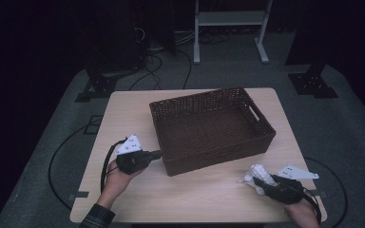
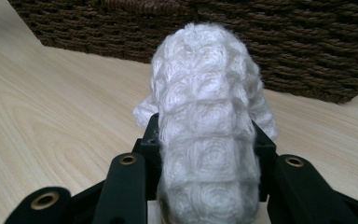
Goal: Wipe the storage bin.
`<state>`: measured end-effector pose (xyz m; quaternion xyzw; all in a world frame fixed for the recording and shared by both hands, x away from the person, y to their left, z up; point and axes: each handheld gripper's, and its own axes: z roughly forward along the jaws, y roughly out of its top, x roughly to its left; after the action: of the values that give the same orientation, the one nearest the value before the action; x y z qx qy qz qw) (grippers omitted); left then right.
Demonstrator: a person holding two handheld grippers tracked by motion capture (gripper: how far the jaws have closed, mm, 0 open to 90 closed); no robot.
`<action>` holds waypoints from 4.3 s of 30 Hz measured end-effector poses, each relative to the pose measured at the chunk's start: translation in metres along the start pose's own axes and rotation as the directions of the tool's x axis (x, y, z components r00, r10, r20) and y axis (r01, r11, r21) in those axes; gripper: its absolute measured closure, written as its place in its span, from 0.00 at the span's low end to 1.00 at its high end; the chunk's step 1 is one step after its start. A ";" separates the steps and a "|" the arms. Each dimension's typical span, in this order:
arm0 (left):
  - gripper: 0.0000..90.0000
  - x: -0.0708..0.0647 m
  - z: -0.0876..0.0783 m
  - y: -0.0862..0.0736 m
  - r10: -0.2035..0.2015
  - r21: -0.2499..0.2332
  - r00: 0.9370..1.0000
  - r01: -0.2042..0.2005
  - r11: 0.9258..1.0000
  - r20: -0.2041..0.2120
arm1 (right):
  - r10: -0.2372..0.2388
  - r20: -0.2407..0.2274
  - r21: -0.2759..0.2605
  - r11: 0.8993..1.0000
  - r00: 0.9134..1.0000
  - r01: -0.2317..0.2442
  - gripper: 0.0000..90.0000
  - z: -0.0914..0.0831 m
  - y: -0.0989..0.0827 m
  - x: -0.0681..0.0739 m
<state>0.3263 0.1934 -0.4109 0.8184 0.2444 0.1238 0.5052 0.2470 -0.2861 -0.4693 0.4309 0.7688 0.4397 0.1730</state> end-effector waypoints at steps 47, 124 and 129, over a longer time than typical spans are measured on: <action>0.84 -0.042 0.081 0.045 0.036 0.003 0.983 -0.037 0.999 0.180 | -0.008 -0.016 0.013 1.000 1.000 0.008 0.67 0.004 0.000 0.000; 0.91 0.128 0.080 0.083 -0.024 0.298 0.985 0.075 0.952 -0.171 | -0.005 -0.025 0.015 1.000 1.000 0.006 0.67 0.004 -0.003 -0.003; 0.91 0.126 0.063 0.075 -0.045 0.296 0.982 0.099 0.950 -0.183 | -0.005 -0.025 0.012 1.000 1.000 0.005 0.67 0.004 -0.002 -0.003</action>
<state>0.4822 0.1839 -0.3791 0.8627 0.3335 0.1373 0.3544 0.2498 -0.2867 -0.4734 0.4245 0.7745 0.4401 0.1620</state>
